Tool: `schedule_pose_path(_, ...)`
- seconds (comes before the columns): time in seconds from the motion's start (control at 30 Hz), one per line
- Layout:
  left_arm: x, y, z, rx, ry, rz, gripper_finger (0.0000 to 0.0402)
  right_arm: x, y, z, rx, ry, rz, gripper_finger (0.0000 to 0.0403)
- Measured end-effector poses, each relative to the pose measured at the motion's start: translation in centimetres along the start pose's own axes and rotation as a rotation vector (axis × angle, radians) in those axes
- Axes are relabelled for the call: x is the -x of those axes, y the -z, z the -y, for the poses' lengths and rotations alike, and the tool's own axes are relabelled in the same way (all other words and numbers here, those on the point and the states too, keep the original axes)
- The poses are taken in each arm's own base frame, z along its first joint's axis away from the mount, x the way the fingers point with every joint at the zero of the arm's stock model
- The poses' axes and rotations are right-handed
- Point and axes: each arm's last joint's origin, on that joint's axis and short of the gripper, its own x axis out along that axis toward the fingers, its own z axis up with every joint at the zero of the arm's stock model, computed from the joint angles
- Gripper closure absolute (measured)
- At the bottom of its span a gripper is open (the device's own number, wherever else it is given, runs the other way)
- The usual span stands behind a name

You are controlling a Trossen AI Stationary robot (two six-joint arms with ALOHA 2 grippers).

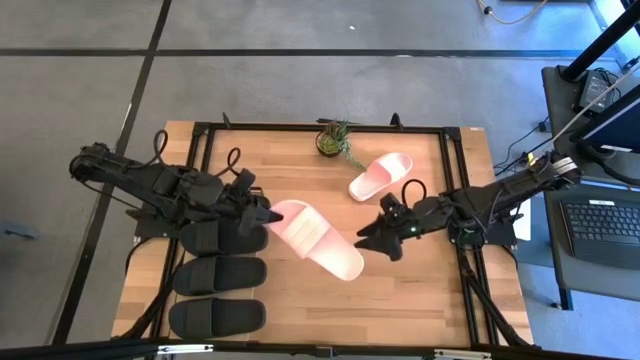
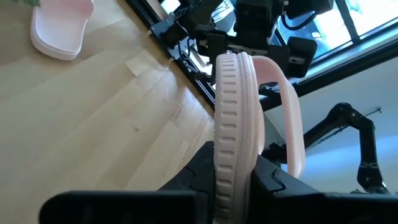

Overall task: Pick and place slides into the shelf
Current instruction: Put the bottom pink slipper under the shelf

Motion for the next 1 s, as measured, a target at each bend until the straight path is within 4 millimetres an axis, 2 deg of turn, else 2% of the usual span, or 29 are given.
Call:
schedule_pose_path(0.5, -0.2, -0.8, -0.5, -0.002, -0.011, 0.013, 0.0363, -0.1, -1.5, 0.0, 0.029, -0.038, 0.083, 0.0124)
schedule_pose_path(1.0, -0.3, -2.1, -1.2, -0.022, -0.036, 0.053, 0.0363, -0.1, -1.3, -0.1, 0.016, -0.086, 0.016, 0.0124)
